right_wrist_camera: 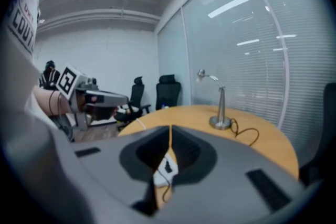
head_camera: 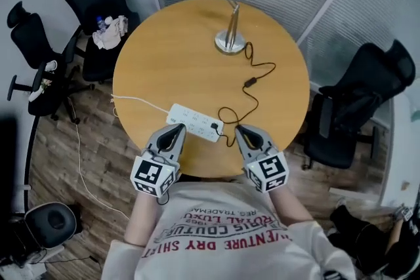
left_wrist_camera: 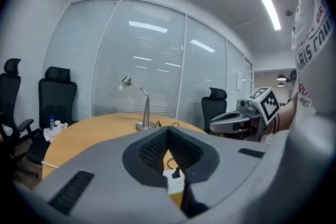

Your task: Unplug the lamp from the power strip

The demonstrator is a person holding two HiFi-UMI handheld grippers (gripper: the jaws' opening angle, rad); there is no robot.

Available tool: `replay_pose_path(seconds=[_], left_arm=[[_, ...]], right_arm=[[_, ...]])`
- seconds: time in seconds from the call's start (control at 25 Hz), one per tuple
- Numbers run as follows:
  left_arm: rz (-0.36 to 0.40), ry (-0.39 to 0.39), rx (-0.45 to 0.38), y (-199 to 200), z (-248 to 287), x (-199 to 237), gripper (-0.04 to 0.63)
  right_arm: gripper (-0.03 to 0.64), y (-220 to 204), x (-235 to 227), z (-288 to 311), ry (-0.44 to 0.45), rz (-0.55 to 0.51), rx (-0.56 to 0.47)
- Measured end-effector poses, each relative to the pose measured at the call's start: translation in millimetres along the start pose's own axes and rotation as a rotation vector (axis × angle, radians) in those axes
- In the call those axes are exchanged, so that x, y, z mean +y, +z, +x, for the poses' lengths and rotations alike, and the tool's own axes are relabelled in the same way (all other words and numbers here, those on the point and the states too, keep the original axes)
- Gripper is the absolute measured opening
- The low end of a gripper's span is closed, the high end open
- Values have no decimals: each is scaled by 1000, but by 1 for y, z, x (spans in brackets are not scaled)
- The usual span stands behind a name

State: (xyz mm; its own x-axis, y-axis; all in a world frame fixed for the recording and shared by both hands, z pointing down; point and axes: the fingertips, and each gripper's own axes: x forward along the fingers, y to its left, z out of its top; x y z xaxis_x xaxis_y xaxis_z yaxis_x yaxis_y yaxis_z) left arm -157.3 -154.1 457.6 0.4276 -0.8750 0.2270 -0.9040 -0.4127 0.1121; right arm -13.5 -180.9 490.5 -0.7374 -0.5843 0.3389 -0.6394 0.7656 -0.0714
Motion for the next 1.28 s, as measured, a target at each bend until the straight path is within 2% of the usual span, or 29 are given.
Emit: replay_pose_path(seconds=[0.2, 0.48, 0.6, 0.84, 1.08, 1.28], left_arm=[[21, -133, 74, -20, 17, 27, 28], [60, -315, 221, -71, 45, 32, 28], [74, -351, 277, -96, 57, 32, 28], [76, -386, 409, -141, 85, 21, 28], [185, -419, 568, -193, 102, 14, 28], [212, -403, 614, -210, 110, 16, 28]], right_arm=[[31, -12, 12, 23, -87, 70, 54], [39, -46, 22, 50, -169, 138, 200], [131, -65, 29, 59, -151, 137, 291], [170, -98, 24, 74, -107, 32, 473], [172, -130, 22, 94, -8, -75, 665], [172, -148, 18, 107, 42, -199, 781]])
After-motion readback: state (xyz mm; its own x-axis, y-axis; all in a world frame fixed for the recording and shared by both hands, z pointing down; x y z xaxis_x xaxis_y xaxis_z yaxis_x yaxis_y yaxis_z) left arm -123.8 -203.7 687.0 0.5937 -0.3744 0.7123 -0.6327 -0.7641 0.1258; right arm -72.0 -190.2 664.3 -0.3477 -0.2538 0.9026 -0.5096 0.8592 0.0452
